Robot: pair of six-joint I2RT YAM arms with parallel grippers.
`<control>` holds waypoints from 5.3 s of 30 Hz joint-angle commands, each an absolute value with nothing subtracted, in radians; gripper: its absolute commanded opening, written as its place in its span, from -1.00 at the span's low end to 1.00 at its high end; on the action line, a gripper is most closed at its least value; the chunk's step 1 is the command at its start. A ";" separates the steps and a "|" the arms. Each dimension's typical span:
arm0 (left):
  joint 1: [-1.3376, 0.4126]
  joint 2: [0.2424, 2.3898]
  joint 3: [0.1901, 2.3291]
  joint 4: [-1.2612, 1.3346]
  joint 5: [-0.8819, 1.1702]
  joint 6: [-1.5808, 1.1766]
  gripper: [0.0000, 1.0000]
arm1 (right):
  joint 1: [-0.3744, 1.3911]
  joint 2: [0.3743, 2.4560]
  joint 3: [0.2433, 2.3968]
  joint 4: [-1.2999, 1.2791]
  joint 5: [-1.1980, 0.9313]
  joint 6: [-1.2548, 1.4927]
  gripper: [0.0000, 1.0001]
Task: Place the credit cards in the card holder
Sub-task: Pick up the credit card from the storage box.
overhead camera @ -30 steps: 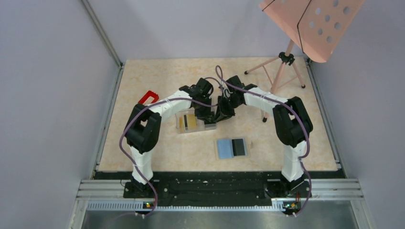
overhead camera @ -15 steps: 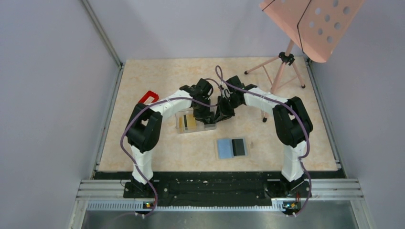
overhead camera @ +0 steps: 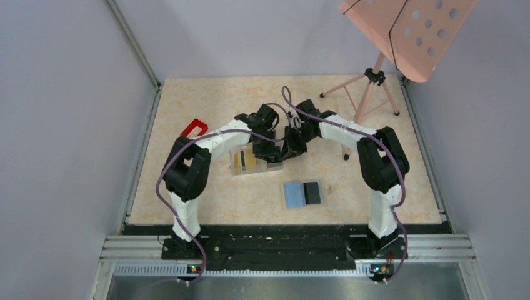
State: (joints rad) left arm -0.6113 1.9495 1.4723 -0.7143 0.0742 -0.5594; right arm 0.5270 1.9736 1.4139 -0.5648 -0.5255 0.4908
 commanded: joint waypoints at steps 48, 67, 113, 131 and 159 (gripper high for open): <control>-0.638 1.950 1.540 -0.732 0.052 -0.548 -0.65 | 0.541 1.943 1.415 -0.570 -0.569 0.471 -0.81; -0.632 1.900 1.530 -0.616 0.186 -0.612 -0.54 | 0.540 1.942 1.414 -0.570 -0.565 0.470 -0.82; -0.559 1.787 1.311 -0.378 0.312 -0.703 -0.38 | 0.524 1.906 1.434 -0.583 -0.557 0.455 -0.64; -0.456 1.787 1.233 -0.391 0.330 -0.699 -0.35 | 0.523 1.896 1.540 -0.701 -0.476 0.383 -0.32; -0.589 1.948 1.494 -0.656 0.184 -0.561 -0.73 | 0.523 1.911 1.482 -0.669 -0.504 0.399 -0.69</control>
